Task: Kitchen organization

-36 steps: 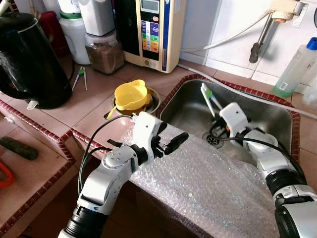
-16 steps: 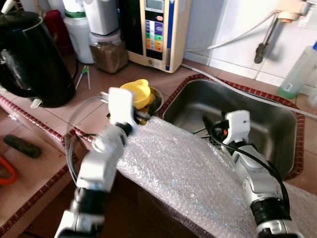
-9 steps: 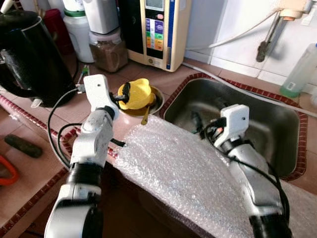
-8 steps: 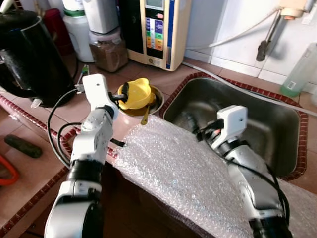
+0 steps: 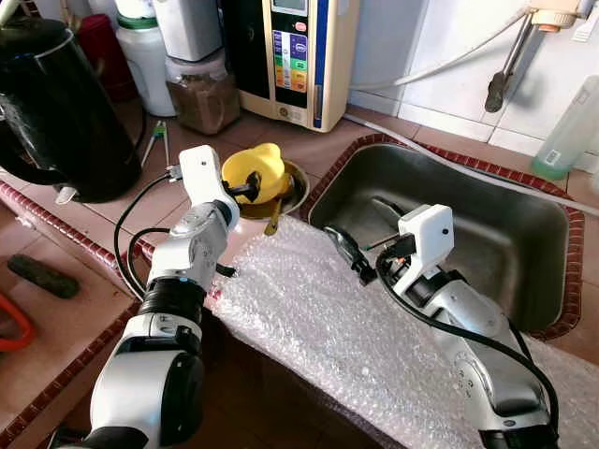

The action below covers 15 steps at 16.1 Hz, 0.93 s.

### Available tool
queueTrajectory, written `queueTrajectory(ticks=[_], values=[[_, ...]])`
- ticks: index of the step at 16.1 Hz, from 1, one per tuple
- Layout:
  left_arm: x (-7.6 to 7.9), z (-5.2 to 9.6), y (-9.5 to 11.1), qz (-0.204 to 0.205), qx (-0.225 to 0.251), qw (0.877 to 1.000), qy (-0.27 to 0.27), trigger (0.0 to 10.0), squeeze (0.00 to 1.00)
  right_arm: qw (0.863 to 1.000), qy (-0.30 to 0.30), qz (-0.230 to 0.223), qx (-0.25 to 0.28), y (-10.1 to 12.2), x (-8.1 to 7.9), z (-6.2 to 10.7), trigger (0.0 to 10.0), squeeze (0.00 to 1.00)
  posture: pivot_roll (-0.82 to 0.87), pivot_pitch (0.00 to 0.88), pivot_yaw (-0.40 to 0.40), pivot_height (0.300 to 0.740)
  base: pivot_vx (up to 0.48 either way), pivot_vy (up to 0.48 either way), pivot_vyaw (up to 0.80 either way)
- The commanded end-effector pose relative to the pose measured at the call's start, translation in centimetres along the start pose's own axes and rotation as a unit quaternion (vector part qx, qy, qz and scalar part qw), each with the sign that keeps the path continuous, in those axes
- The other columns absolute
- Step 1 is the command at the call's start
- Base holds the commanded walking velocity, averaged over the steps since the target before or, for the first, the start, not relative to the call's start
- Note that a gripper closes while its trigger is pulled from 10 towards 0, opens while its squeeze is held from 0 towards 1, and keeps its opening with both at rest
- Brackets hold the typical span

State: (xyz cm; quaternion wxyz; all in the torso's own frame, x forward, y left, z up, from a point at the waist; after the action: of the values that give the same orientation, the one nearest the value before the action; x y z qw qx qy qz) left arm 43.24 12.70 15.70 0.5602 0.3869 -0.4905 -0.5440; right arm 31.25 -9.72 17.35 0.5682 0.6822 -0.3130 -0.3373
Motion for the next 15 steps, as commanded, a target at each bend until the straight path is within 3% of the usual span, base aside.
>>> queueTrajectory(ticks=[1,2,8,15], values=[[0.0,-0.2,0.2,0.004,-0.01,1.0,-0.003,7.1,0.0,1.0,0.011,0.005,0.0,0.2,-0.7,0.0,10.0,0.0,-0.12,0.063,0.08,0.74,0.0,0.0,0.0],[0.0,-0.2,0.1,0.013,-0.011,1.0,-0.005,0.0,0.0,1.0,0.013,0.006,-0.003,0.1,-1.0,0.0,10.0,0.0,-0.12,0.064,0.08,0.74,0.0,0.0,0.0],[-0.9,-0.4,-0.1,0.064,-0.028,0.998,0.006,0.0,0.0,1.0,0.015,0.007,-0.012,-0.1,-1.1,0.1,10.0,0.0,-0.12,0.057,0.075,0.74,0.0,0.0,0.0],[-1.2,-0.4,-0.4,0.066,-0.034,0.997,-0.005,0.0,0.0,0.999,0.041,0.001,-0.02,-0.3,-1.7,-0.2,10.0,0.0,-0.12,0.044,0.071,0.74,0.0,0.0,0.0]])
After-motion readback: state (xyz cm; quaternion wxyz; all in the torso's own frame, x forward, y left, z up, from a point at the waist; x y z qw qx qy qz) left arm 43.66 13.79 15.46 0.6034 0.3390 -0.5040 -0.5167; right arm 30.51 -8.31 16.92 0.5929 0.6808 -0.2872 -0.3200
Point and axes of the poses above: a point about 5 cm out from each wrist's last joint towards the gripper, its own z axis pointing back from the gripper into the wrist, its own y axis along the axis of the wrist's last joint, x = y × z, the point moved 4 cm from there along -z, pointing out of the wrist towards the gripper, and after that the axes turned 10 degrees about -z, right-handed, at the moved point
